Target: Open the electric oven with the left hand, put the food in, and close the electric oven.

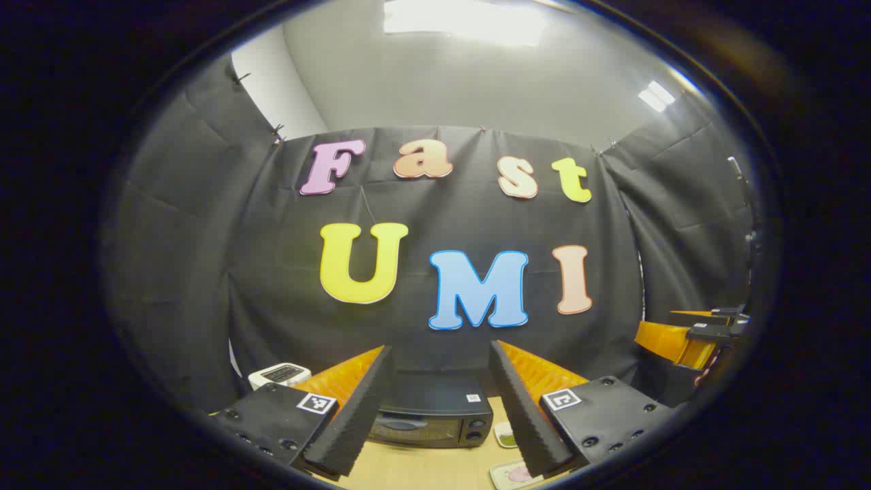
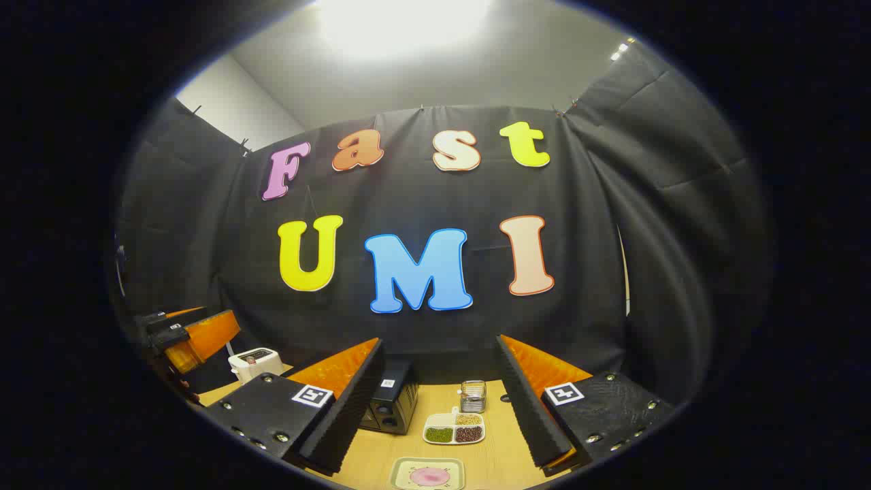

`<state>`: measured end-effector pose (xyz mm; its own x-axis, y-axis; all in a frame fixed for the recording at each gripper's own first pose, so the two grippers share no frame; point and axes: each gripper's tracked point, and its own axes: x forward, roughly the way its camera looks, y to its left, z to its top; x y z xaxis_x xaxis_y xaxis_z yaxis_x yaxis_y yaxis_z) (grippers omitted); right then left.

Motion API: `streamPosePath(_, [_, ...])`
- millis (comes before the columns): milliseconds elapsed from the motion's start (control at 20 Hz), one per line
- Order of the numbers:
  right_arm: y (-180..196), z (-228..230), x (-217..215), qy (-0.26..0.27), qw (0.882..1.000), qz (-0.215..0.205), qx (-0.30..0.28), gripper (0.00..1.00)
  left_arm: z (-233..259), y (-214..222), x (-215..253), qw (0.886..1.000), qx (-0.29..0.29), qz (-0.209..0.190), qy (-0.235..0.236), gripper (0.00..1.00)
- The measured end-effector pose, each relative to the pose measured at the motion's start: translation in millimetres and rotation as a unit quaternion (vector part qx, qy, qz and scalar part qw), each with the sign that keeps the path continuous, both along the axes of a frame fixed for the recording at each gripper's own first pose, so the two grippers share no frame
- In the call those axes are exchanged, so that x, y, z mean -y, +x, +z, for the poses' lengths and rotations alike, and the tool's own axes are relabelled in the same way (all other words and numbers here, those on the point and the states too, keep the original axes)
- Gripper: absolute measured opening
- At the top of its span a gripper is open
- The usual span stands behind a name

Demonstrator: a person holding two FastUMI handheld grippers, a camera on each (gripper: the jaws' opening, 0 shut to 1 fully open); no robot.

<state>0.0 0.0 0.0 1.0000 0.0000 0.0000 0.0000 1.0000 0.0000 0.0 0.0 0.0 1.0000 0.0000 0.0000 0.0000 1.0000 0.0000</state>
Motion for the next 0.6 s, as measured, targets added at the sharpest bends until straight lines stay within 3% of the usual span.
streamPosePath(50, [2,-1,-1,-0.001,1.000,-0.001,0.001,0.98,0,2,0,1.000,-0.001,-0.004,-0.003,0.98])
streamPosePath(350, [18,4,-20,0.004,1.000,-0.027,0.009,0.97,-2,23,-28,1.000,-0.007,-0.027,0.005,0.98])
streamPosePath(450, [20,6,-31,0.001,0.999,-0.033,0.012,0.98,-9,27,-35,0.999,-0.013,-0.040,-0.005,0.91])
streamPosePath(500, [21,8,-37,-0.002,0.999,-0.037,0.015,0.97,-9,29,-42,0.999,-0.011,-0.042,-0.008,0.98])
streamPosePath(550, [22,7,-41,-0.006,0.999,-0.043,0.017,0.97,-10,32,-48,0.999,-0.009,-0.047,-0.011,0.94])
streamPosePath(600, [23,6,-46,-0.010,0.999,-0.047,0.015,0.98,-13,35,-52,0.999,-0.012,-0.051,-0.012,0.99])
